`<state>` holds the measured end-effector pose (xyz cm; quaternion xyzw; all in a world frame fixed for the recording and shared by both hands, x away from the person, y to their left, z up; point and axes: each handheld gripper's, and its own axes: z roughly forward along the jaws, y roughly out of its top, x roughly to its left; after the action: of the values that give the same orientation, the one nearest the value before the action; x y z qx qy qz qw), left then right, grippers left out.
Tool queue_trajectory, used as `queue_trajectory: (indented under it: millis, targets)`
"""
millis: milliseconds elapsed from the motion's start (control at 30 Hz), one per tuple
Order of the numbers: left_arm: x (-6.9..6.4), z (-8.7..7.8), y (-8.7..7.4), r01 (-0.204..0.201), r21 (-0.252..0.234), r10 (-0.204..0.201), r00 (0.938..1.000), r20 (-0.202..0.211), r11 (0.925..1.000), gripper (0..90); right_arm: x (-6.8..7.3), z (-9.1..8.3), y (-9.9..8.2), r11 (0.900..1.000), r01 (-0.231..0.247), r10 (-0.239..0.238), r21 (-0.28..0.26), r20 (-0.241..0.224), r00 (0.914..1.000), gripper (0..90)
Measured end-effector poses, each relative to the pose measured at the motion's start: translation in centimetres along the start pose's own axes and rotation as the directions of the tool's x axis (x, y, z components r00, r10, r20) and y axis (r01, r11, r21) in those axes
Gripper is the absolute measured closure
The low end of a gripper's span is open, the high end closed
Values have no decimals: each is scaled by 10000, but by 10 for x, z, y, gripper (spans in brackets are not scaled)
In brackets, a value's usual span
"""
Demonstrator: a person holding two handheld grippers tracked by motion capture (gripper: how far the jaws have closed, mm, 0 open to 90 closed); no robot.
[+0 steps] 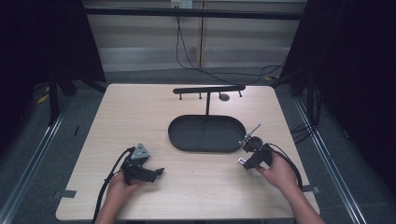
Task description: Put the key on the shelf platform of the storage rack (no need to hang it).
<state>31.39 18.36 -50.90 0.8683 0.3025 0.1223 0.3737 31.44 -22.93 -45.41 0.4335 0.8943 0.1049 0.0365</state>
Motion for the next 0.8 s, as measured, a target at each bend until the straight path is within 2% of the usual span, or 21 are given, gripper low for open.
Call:
queue_trajectory:
  millis: [133, 400, 633, 800]
  targets:
    - [0, 0, 0, 18, -20, -18, 10000, -19, 10000, 147, 2, -8, 3, 9999, -6, 5, -100, -98, 10000, 677]
    - [0, 0, 0, 6, -14, -6, 10000, -19, 10000, 147, -3, -18, 9, 9999, 54, -54, -144, 39, 10000, 676]
    - [0, 0, 0, 20, -13, -20, 10000, -8, 10000, 147, -8, -29, 17, 9991, 74, -69, -410, 136, 9999, 676]
    - [0, 0, 0, 7, -15, -8, 10000, -25, 10000, 147, -7, -32, 25, 9989, 143, -134, -436, 216, 9997, 676]
